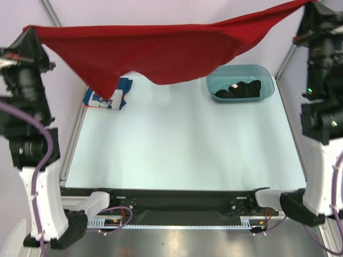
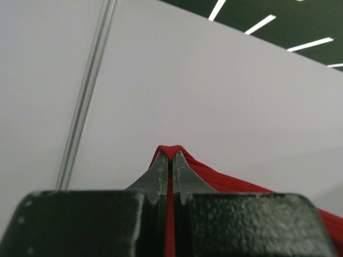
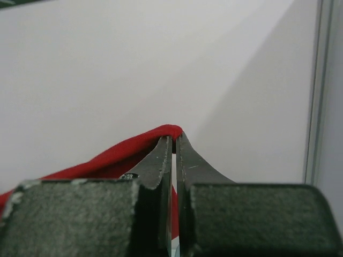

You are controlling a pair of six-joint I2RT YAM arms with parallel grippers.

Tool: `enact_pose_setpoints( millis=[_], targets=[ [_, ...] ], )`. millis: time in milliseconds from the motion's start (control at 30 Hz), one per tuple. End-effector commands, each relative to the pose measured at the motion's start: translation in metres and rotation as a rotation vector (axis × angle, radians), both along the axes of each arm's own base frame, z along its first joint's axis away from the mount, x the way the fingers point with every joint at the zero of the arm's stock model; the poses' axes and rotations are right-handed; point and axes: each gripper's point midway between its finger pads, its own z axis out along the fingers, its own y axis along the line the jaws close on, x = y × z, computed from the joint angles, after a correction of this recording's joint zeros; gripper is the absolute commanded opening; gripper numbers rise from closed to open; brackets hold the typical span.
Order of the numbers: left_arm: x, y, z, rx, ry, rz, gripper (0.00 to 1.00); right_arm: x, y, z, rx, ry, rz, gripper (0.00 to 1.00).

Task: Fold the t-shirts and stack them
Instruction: Flatten the tshirt out

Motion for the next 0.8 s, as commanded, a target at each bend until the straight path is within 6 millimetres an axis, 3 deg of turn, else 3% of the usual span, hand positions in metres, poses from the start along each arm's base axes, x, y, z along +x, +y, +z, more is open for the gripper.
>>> enact_pose_setpoints(
  millis=[0, 100, 133, 200, 233, 367, 500, 600, 733, 767],
  targets=[
    [-0.033, 0.017, 0.003, -0.019, -0.046, 0.085, 0.01, -0.061, -0.022, 0.027, 0.062, -0.1, -0.029, 0.0],
    [-0.05, 0.022, -0.009, -0.035, -0.034, 0.101, 0.0, -0.088, -0.026, 0.021, 0.057, -0.088, -0.02, 0.0],
    [-0.071, 0.024, -0.006, -0.043, -0.063, 0.107, 0.0, -0.097, -0.026, 0.02, 0.075, -0.086, -0.001, 0.0],
    [-0.087, 0.025, -0.008, -0.041, -0.073, 0.11, 0.0, -0.12, -0.027, 0.015, 0.068, -0.082, 0.018, 0.0],
    [-0.108, 0.026, -0.005, -0.044, -0.104, 0.114, 0.0, -0.128, -0.027, 0.014, 0.067, -0.081, 0.026, 0.0],
    [-0.151, 0.03, -0.004, -0.042, -0.156, 0.132, 0.0, -0.165, -0.026, 0.01, 0.063, -0.093, 0.079, 0.0],
    [-0.162, 0.03, -0.01, -0.038, -0.167, 0.131, 0.0, -0.18, -0.026, 0.01, 0.087, -0.119, 0.108, 0.0],
    [-0.135, 0.031, -0.022, -0.029, -0.105, 0.143, 0.0, -0.159, -0.015, 0.006, 0.095, -0.105, 0.151, 0.0],
    [-0.087, 0.033, -0.046, -0.019, -0.011, 0.168, 0.0, -0.096, 0.005, -0.009, 0.084, -0.022, 0.19, 0.0],
    [-0.064, 0.033, -0.064, -0.018, 0.045, 0.174, 0.0, -0.061, 0.014, -0.03, 0.079, 0.045, 0.196, 0.0]
  ],
)
